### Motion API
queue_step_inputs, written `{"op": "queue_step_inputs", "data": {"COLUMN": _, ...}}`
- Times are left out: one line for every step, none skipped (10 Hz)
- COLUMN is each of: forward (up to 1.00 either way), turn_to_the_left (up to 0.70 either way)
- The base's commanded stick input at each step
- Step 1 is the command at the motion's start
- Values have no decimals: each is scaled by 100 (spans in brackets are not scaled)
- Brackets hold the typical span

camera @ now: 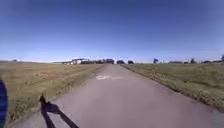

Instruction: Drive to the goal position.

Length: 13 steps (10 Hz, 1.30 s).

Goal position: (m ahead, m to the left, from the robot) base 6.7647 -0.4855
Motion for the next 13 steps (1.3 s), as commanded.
{"op": "queue_step_inputs", "data": {"forward": 70, "turn_to_the_left": 0}}
{"op": "queue_step_inputs", "data": {"forward": 70, "turn_to_the_left": 0}}
{"op": "queue_step_inputs", "data": {"forward": 70, "turn_to_the_left": 0}}
{"op": "queue_step_inputs", "data": {"forward": 70, "turn_to_the_left": 0}}
{"op": "queue_step_inputs", "data": {"forward": 70, "turn_to_the_left": 0}}
{"op": "queue_step_inputs", "data": {"forward": 70, "turn_to_the_left": 0}}
{"op": "queue_step_inputs", "data": {"forward": 70, "turn_to_the_left": 0}}
{"op": "queue_step_inputs", "data": {"forward": 70, "turn_to_the_left": 0}}
{"op": "queue_step_inputs", "data": {"forward": 70, "turn_to_the_left": 0}}
{"op": "queue_step_inputs", "data": {"forward": 70, "turn_to_the_left": 0}}
{"op": "queue_step_inputs", "data": {"forward": 70, "turn_to_the_left": 0}}
{"op": "queue_step_inputs", "data": {"forward": 70, "turn_to_the_left": 0}}
{"op": "queue_step_inputs", "data": {"forward": 70, "turn_to_the_left": 0}}
